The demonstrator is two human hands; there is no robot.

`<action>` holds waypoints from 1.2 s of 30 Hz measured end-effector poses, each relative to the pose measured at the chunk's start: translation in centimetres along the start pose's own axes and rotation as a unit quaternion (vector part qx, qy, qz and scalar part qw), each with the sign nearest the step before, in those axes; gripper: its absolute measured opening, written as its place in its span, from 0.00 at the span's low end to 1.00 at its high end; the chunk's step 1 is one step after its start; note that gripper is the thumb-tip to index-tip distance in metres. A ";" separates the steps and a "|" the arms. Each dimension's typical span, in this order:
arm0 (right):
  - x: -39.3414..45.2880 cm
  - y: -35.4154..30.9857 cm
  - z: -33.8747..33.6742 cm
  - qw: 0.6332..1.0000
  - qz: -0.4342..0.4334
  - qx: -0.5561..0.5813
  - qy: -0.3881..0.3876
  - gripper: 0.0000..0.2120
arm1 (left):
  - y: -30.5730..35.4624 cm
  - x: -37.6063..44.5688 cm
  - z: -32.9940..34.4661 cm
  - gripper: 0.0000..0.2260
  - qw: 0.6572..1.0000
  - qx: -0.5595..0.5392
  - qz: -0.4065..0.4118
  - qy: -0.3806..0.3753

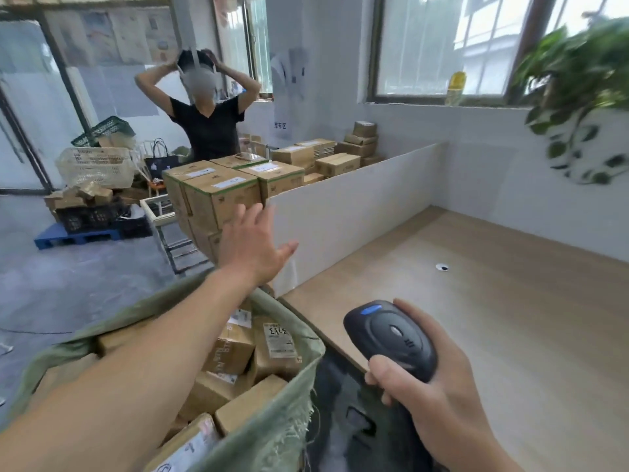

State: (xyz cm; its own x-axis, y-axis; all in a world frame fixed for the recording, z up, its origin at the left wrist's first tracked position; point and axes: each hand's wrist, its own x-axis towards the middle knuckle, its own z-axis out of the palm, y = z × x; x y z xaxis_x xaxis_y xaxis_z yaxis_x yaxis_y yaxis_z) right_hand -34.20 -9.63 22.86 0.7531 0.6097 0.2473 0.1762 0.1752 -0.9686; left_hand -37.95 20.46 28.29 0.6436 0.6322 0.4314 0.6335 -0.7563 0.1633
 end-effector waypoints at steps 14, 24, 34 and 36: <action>-16.3 -5.9 -25.6 0.975 -0.022 -0.055 0.213 0.34 | 34.1 -13.7 3.2 0.39 0.966 -0.082 0.223 -0.102; -24.6 -9.0 -38.4 0.923 -0.007 -0.055 0.381 0.33 | 55.2 -20.3 5.1 0.38 0.910 -0.130 0.366 -0.147; -29.9 -9.5 -50.7 0.853 0.002 -0.114 0.509 0.42 | 75.5 -27.1 9.2 0.39 0.824 -0.186 0.497 -0.200; -30.4 -9.6 -53.1 0.837 -0.001 -0.131 0.531 0.34 | 79.3 -28.5 10.2 0.39 0.805 -0.191 0.518 -0.217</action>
State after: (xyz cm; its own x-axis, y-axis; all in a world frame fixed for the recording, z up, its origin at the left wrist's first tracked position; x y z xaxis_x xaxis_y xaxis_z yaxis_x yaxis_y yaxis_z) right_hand -25.15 -70.92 23.32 0.8664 -0.4469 0.2229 0.2065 -0.0858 -0.9747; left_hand -1.66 -55.76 19.87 0.8832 -0.4349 0.1757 -0.4653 -0.8593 0.2121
